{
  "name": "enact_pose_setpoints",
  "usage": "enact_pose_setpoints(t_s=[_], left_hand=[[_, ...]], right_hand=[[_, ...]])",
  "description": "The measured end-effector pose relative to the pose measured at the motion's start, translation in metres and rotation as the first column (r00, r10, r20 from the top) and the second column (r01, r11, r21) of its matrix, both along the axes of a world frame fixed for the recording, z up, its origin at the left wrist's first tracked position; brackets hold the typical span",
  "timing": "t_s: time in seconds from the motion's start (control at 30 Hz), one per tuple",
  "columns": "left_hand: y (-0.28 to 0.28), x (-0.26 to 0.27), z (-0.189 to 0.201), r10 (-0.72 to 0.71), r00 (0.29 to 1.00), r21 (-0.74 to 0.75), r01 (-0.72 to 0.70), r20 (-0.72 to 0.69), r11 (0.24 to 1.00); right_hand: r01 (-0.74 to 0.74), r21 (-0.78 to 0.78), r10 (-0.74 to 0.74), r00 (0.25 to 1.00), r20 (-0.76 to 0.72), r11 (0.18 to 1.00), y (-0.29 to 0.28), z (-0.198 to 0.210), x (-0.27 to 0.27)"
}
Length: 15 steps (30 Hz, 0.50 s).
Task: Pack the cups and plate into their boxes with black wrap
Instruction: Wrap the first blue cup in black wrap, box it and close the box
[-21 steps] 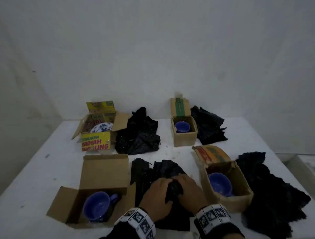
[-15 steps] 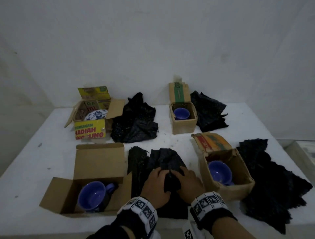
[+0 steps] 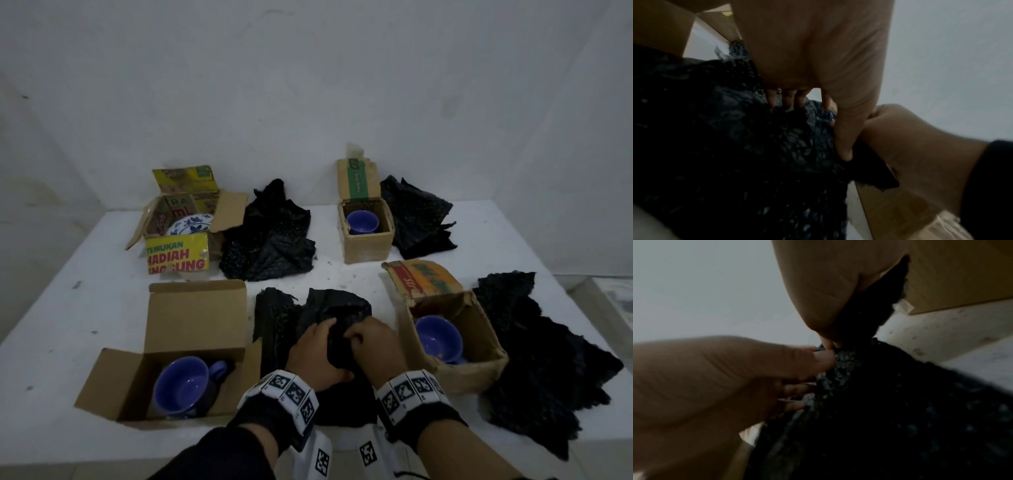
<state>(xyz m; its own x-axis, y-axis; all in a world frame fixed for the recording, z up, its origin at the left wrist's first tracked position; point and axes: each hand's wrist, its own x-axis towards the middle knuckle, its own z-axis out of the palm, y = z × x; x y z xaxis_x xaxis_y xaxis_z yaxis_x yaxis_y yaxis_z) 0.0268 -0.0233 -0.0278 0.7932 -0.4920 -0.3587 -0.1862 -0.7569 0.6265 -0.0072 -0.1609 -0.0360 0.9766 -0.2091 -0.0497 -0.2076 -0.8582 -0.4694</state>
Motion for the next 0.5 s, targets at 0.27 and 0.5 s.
enact_pose_setpoints(t_s=[0.27, 0.5], left_hand=[[-0.007, 0.003, 0.025, 0.092, 0.981, 0.014, -0.096, 0.170, 0.995], [-0.004, 0.011, 0.041, 0.139, 0.975, -0.117, -0.120, 0.171, 0.986]], right_hand=[[0.052, 0.409, -0.147, 0.968, 0.203, 0.911, 0.004, 0.051, 0.010], [0.061, 0.295, -0.092, 0.991, 0.092, 0.954, -0.007, 0.058, 0.015]])
